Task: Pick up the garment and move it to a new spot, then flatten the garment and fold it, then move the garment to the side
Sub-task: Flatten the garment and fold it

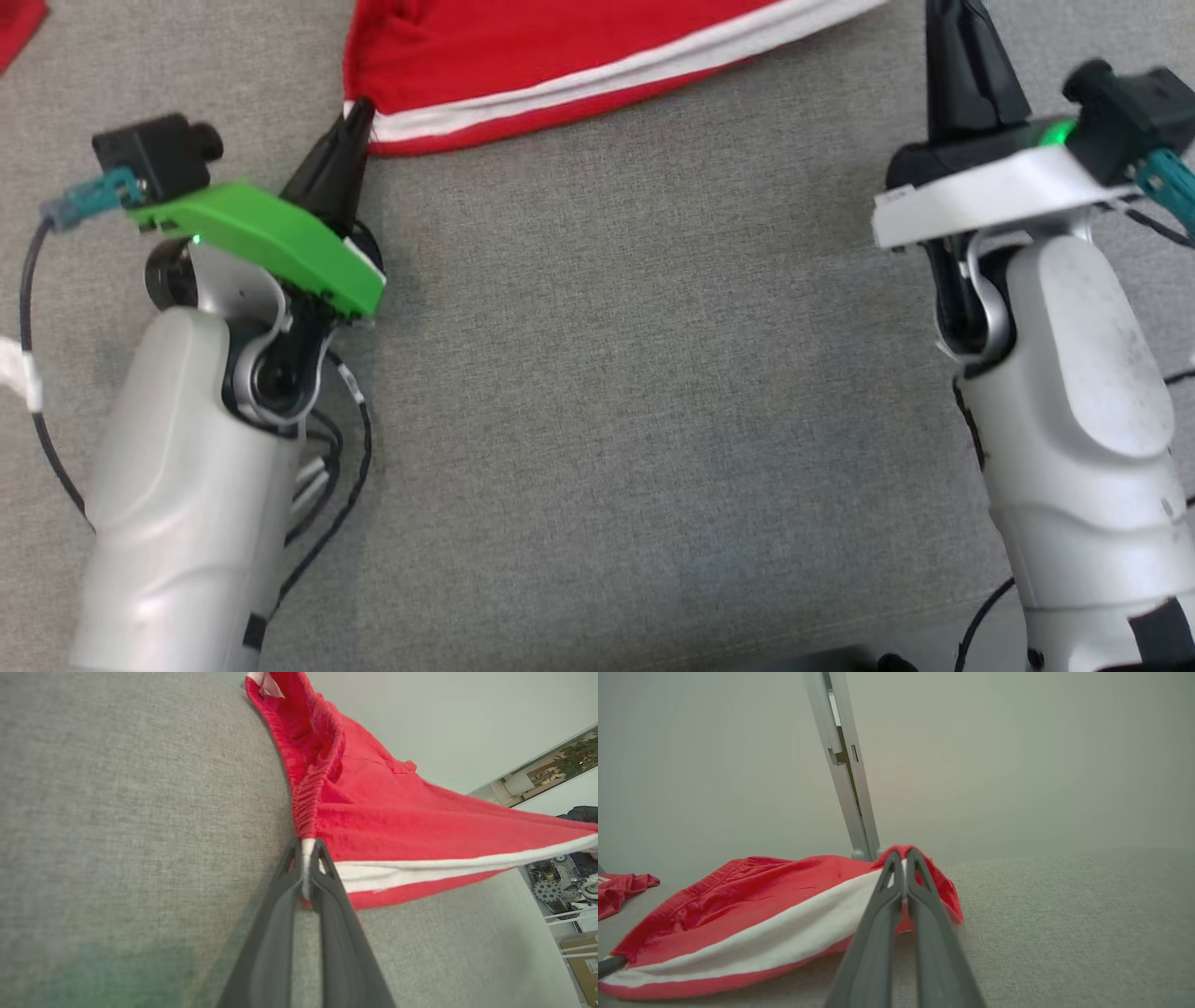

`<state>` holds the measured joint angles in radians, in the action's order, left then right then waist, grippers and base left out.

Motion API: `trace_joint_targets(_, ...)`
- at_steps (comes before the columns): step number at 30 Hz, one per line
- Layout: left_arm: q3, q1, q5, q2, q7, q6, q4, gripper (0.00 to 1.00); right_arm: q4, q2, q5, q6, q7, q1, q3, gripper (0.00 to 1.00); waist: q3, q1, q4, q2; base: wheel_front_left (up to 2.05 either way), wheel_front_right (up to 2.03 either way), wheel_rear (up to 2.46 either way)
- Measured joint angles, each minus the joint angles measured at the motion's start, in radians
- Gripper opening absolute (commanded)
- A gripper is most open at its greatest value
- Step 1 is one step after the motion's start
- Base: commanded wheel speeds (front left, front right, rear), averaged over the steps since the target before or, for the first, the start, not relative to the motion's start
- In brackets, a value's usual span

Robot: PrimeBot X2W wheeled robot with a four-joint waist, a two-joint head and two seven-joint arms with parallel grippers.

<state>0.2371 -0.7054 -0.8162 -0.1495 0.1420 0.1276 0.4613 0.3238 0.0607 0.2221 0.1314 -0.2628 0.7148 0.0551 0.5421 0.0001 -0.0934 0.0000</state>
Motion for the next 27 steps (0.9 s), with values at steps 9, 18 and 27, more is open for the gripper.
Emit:
trace_joint_targets(9,0.057,0.219,-0.086,-0.030,-0.065,0.001,-0.253,0.00,-0.210,0.005,0.011,0.000,0.000,-0.194,-0.027,0.00,-0.069,-0.0001,0.006,0.0000,0.00,0.00,0.00)
trace_joint_targets(18,0.044,0.484,-0.121,-0.077,-0.146,-0.010,-0.525,0.00,-0.386,0.004,0.007,0.000,0.000,-0.456,-0.048,0.00,-0.182,-0.0001,0.011,0.0000,0.00,0.00,0.00)
trace_joint_targets(27,0.005,0.753,-0.140,-0.086,-0.178,-0.114,-0.786,0.00,-0.543,0.004,-0.024,0.000,0.000,-0.650,-0.037,0.00,-0.303,-0.0002,0.006,0.0000,0.00,0.00,0.00)
